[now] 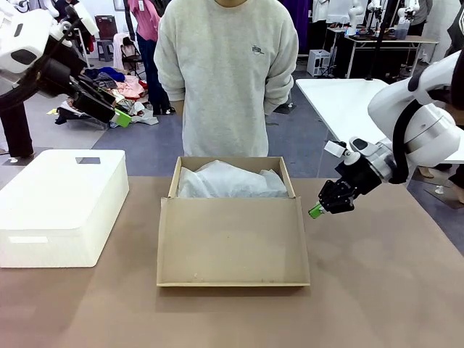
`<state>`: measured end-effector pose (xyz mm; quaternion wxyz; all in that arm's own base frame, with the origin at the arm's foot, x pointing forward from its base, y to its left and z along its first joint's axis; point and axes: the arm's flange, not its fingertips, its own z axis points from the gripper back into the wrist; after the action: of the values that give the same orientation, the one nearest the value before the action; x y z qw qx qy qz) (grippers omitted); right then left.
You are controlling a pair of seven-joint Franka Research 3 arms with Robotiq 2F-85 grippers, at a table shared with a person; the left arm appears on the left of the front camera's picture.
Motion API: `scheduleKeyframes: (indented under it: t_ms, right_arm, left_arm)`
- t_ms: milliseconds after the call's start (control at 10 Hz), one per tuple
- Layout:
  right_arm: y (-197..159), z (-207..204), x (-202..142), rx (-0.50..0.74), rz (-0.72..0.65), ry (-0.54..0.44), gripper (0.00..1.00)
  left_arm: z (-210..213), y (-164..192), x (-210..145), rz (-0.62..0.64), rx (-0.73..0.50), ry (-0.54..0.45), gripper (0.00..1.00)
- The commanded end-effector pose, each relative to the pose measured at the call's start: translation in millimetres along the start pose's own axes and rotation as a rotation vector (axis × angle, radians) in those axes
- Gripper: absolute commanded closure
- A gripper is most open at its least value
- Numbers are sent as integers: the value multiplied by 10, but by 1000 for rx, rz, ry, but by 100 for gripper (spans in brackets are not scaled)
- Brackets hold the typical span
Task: Pack the shoes into the box.
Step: Close the Shoes Box.
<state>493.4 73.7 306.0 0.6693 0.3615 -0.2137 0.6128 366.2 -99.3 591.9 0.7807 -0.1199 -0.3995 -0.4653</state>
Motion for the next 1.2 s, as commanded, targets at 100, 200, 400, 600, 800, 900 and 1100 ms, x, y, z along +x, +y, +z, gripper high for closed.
scheduleKeyframes:
  t_ms: [100, 200, 400, 600, 800, 900, 1100]
  right_arm:
    - [11, -166, -95, 6, 29, -54, 100]
    - [5, -215, -103, 9, 35, -57, 100]
    - [-13, -324, -130, 23, 41, -66, 100]
    - [-11, -416, -119, 46, 45, -72, 100]
    - [-7, -487, -125, 69, 46, -78, 100]
    - [10, -519, -118, 77, 49, -85, 100]
    - [51, -565, -87, 121, 57, -106, 100]
  left_arm:
    - [3, 22, -6, -11, -14, -11, 0]
    - [3, 22, -6, -11, -14, -11, 0]
    - [3, 22, -6, -11, -14, -11, 0]
    - [3, 22, -6, -11, -14, -11, 0]
    - [3, 22, -6, -11, -14, -11, 0]
    - [3, 22, -6, -11, -14, -11, 0]
    - [3, 22, -6, -11, -14, -11, 0]
